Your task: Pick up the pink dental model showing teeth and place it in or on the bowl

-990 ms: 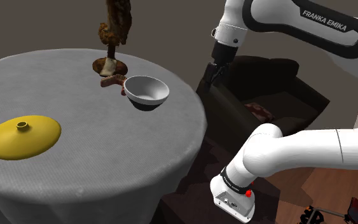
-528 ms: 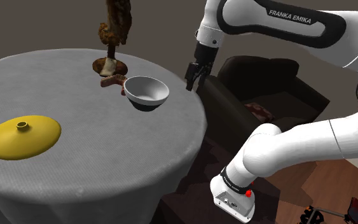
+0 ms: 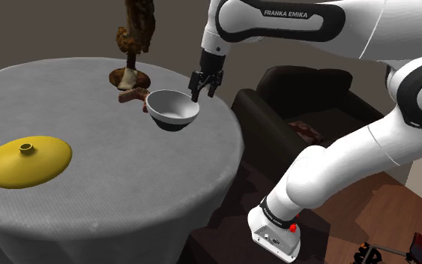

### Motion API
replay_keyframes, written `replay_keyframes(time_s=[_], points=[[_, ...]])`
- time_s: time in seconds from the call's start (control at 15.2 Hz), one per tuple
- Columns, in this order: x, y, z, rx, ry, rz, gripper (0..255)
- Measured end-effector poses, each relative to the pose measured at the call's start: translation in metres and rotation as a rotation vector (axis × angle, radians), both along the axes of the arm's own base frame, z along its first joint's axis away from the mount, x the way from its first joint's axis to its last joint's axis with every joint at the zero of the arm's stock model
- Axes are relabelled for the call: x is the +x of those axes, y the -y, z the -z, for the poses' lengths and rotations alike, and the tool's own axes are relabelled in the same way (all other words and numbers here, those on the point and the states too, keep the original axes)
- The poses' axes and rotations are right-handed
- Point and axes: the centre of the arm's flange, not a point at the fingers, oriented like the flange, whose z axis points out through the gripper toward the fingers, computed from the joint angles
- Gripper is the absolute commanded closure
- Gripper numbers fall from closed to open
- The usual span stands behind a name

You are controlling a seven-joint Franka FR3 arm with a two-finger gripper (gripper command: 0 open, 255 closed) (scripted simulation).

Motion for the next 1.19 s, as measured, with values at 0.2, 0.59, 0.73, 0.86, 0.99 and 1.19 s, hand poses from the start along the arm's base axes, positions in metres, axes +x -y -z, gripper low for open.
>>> replay_keyframes(time_s=[0.2,0.59,0.73,0.86,0.99,1.19], points=[[0.037,-0.004,0.011,0.003,0.008,0.004,0],[0.107,-0.018,0.038,0.009,0.025,0.011,0],[0.13,-0.021,0.043,0.011,0.031,0.014,0],[0.159,-0.021,0.049,0.013,0.047,0.018,0],[0.181,-0.028,0.055,0.016,0.046,0.018,0],[0.218,-0.031,0.07,0.019,0.051,0.022,0]])
